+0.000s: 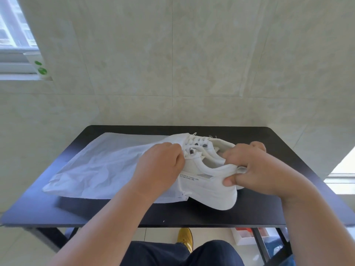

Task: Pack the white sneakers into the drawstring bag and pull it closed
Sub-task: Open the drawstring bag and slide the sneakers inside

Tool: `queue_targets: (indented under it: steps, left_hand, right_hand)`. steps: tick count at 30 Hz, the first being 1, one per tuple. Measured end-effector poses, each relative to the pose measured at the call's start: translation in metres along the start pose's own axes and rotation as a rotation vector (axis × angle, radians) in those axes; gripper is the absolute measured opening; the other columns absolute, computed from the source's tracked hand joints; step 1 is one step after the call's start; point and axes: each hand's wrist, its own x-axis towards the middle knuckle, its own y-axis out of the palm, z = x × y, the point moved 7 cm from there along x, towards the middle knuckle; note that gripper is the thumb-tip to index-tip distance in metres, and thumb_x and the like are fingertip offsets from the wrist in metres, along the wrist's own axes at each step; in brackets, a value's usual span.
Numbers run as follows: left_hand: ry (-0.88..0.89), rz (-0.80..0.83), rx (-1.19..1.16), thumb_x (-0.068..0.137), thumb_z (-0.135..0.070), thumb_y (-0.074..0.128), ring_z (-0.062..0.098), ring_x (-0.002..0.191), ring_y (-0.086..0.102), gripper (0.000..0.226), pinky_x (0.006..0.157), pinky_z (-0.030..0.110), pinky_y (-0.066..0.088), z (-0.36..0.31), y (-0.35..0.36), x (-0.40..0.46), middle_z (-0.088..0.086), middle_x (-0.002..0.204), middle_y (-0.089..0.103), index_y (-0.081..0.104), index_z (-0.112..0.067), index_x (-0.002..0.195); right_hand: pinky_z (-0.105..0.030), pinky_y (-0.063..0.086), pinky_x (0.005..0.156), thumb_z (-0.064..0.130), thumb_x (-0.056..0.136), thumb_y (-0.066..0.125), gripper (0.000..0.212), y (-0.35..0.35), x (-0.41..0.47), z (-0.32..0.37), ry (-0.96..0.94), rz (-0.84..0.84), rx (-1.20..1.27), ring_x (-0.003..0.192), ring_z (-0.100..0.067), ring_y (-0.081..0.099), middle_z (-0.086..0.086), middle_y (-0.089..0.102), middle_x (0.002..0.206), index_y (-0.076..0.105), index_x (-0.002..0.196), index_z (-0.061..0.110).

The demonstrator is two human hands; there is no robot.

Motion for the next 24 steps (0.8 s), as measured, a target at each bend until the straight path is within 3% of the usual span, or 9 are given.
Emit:
queue_targets:
  steps: [4,6,7,10,11,13,15,19,24]
  left_hand:
    - [-0.064,-0.079,-0.083,0.093,-0.025,0.046,0.019,0.093,0.048,0.027,0.07,0.036,0.044,0.01,0.0,-0.001,-0.001,0.105,0.053,0.048,-0.019,0.067]
    - [-0.108,-0.085,-0.167,0.096,-0.024,0.044,0.019,0.109,0.051,0.027,0.084,0.042,0.045,0.016,0.001,0.0,0.003,0.122,0.056,0.046,-0.018,0.069]
    - [-0.128,-0.071,-0.227,0.097,-0.023,0.041,0.018,0.109,0.053,0.029,0.084,0.042,0.045,0.018,0.004,0.001,0.005,0.117,0.06,0.043,-0.015,0.069]
    - [-0.169,-0.031,-0.311,0.098,-0.025,0.035,0.023,0.076,0.055,0.028,0.065,0.041,0.043,0.023,0.009,0.0,0.006,0.076,0.061,0.045,-0.011,0.077]
    - [-0.165,-0.017,-0.327,0.099,-0.026,0.034,0.023,0.075,0.055,0.027,0.066,0.04,0.042,0.022,0.011,-0.001,0.003,0.075,0.062,0.05,-0.012,0.082]
    - [-0.145,0.022,-0.366,0.1,-0.028,0.034,0.019,0.096,0.057,0.03,0.088,0.043,0.045,0.015,0.014,-0.003,0.0,0.102,0.07,0.059,-0.016,0.11]
    - [-0.111,0.03,-0.389,0.1,-0.029,0.033,0.005,0.113,0.046,0.039,0.108,0.04,0.031,0.007,0.015,-0.006,-0.005,0.125,0.064,0.05,-0.02,0.134]
    - [-0.024,0.002,-0.428,0.1,-0.029,0.033,-0.001,0.117,0.04,0.034,0.113,0.034,0.016,-0.003,0.014,-0.007,-0.002,0.133,0.061,0.056,-0.014,0.12]
    - [0.002,0.012,-0.506,0.098,-0.03,0.031,0.004,0.114,0.05,0.041,0.116,0.034,0.015,-0.015,0.009,-0.005,0.004,0.123,0.066,0.053,-0.019,0.131]
  right_hand:
    - [-0.024,0.013,0.096,0.045,0.064,0.067,0.029,0.005,0.008,0.004,-0.03,-0.012,-0.07,0.093,-0.012,0.051,0.003,0.058,0.076,0.056,0.063,0.018]
    - [-0.03,0.018,0.095,0.047,0.063,0.067,0.031,0.005,0.01,0.008,-0.057,-0.013,-0.088,0.089,-0.012,0.053,0.003,0.056,0.072,0.054,0.06,0.019]
    - [-0.032,0.02,0.094,0.047,0.063,0.066,0.031,0.006,0.01,0.01,-0.074,-0.008,-0.093,0.086,-0.012,0.053,0.003,0.054,0.07,0.053,0.059,0.019]
    - [-0.03,0.022,0.095,0.047,0.064,0.065,0.032,0.008,0.012,0.015,-0.115,0.009,-0.097,0.082,-0.013,0.054,0.001,0.053,0.067,0.054,0.059,0.017]
    - [-0.028,0.021,0.097,0.048,0.065,0.065,0.033,0.009,0.013,0.016,-0.122,0.007,-0.093,0.082,-0.015,0.054,0.001,0.054,0.067,0.055,0.059,0.017]
    - [-0.02,0.019,0.097,0.049,0.065,0.064,0.034,0.01,0.015,0.017,-0.129,-0.008,-0.079,0.084,-0.017,0.053,0.0,0.058,0.068,0.058,0.059,0.016]
    - [-0.014,0.018,0.094,0.05,0.064,0.063,0.034,0.01,0.016,0.018,-0.132,-0.035,-0.058,0.083,-0.017,0.052,-0.001,0.06,0.07,0.061,0.06,0.016]
    - [-0.024,0.027,0.089,0.046,0.064,0.067,0.026,0.014,0.023,0.019,-0.135,-0.077,-0.04,0.079,-0.014,0.05,0.003,0.057,0.068,0.057,0.058,0.022]
    - [-0.036,0.039,0.069,0.038,0.065,0.075,0.025,0.021,0.035,0.033,-0.157,-0.133,0.005,0.067,-0.01,0.048,0.008,0.053,0.058,0.056,0.055,0.025]
